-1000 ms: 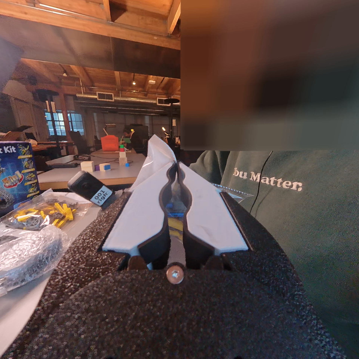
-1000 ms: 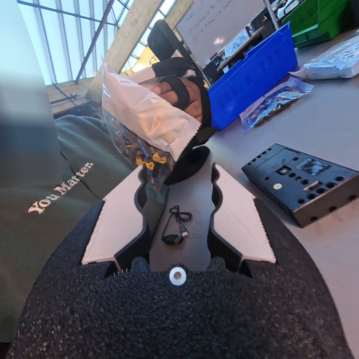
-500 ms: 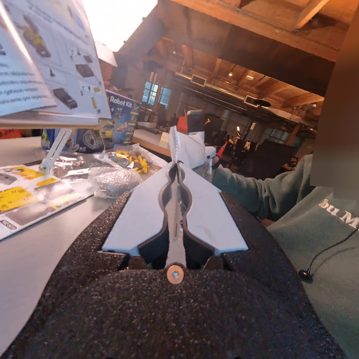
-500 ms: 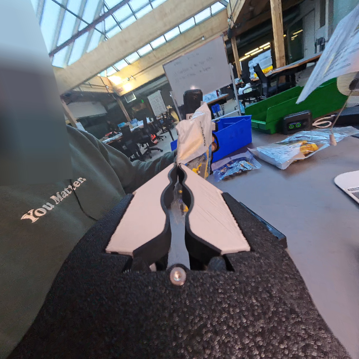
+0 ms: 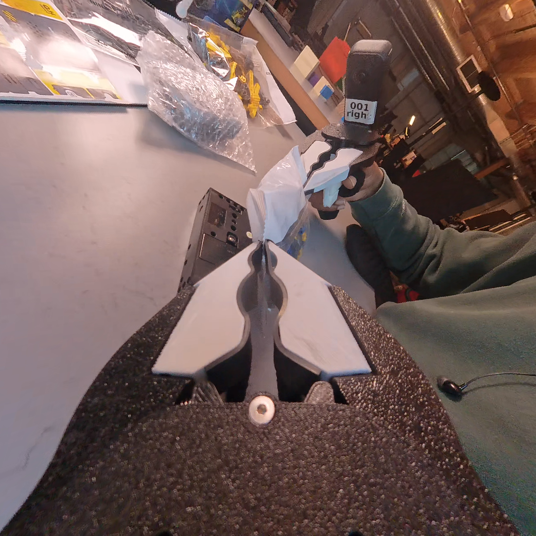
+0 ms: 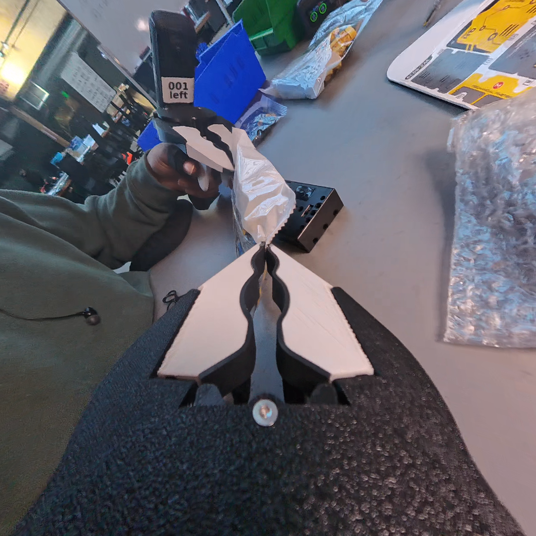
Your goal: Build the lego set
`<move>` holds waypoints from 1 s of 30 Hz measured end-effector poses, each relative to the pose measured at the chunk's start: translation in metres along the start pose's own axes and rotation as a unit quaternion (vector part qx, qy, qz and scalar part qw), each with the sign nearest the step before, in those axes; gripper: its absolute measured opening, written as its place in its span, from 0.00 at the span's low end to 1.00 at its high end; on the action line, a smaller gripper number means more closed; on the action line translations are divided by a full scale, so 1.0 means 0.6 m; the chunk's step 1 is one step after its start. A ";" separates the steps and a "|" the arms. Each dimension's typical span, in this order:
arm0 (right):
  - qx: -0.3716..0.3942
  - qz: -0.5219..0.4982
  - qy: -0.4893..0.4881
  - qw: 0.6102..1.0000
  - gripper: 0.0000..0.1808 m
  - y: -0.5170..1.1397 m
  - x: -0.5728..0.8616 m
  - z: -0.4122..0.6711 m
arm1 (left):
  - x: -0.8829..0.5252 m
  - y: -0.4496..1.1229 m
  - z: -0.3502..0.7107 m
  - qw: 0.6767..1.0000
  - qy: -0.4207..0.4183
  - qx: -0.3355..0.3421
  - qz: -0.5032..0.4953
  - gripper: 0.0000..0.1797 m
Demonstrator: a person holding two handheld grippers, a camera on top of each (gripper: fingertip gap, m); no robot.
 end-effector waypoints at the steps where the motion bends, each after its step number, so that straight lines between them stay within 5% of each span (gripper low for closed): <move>1: -0.001 -0.001 -0.002 1.000 0.00 0.000 0.001 -0.002 | -0.002 0.003 -0.002 1.000 0.005 -0.003 0.006 0.00; 30: -0.003 -0.041 -0.047 0.998 0.00 0.000 0.023 0.004 | 0.002 0.006 0.001 0.997 0.063 0.004 0.034 0.00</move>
Point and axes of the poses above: each gripper's, where its closed fingertips meet, y out along the fingers, z out of its top, x = y × z across the jaws, the point moved 1 cm from there along -y, back along the fingers, and after that the axes turned 9 degrees about z, right-handed, at the moved point
